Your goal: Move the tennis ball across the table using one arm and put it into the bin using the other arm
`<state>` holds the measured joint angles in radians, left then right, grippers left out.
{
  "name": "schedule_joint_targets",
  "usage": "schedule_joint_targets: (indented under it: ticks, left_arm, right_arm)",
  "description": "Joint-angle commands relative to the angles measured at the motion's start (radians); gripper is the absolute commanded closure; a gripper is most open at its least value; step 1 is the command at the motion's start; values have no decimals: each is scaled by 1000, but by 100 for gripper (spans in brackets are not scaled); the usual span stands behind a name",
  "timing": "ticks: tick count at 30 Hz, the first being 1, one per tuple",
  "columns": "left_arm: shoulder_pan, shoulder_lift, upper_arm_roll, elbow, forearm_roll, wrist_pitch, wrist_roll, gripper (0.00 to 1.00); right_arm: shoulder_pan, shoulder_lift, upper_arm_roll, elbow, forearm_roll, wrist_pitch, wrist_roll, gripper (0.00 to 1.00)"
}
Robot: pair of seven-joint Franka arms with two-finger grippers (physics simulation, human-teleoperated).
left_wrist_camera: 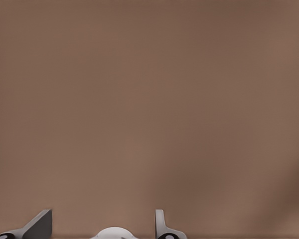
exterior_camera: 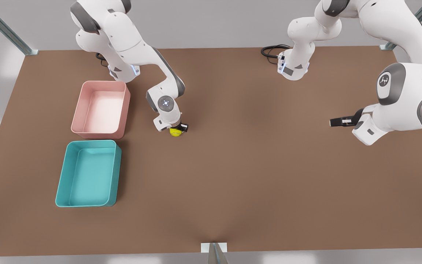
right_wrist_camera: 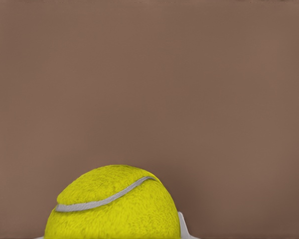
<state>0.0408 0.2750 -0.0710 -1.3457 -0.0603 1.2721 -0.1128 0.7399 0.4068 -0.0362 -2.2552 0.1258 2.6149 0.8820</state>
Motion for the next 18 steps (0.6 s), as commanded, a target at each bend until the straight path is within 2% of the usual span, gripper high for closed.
schedule_joint_targets:
  ticks: [1,4,9,11,14,18]
  left_arm:
    - [1,0,0,0,0,3,-7,0]
    - [-1,0,-1,0,-1,3,-7,0]
    - [1,0,0,3,0,4,-7,0]
    - [-2,0,-1,4,-7,3,-7,0]
    - [-9,-3,-4,2,-21,-2,-8,0]
    - [-2,1,-3,-3,-29,-2,-7,0]
  right_arm:
    - [-2,-16,-1,3,-5,-7,5,32]
    - [-36,-46,-10,28,-5,-4,-18,32]
    - [-283,-86,-16,77,-43,-7,-343,32]
    - [-388,-114,-24,89,-83,-56,-471,32]
    - [-594,-128,-28,232,-109,-277,-736,32]
    - [-711,-103,-37,243,-153,-326,-838,31]
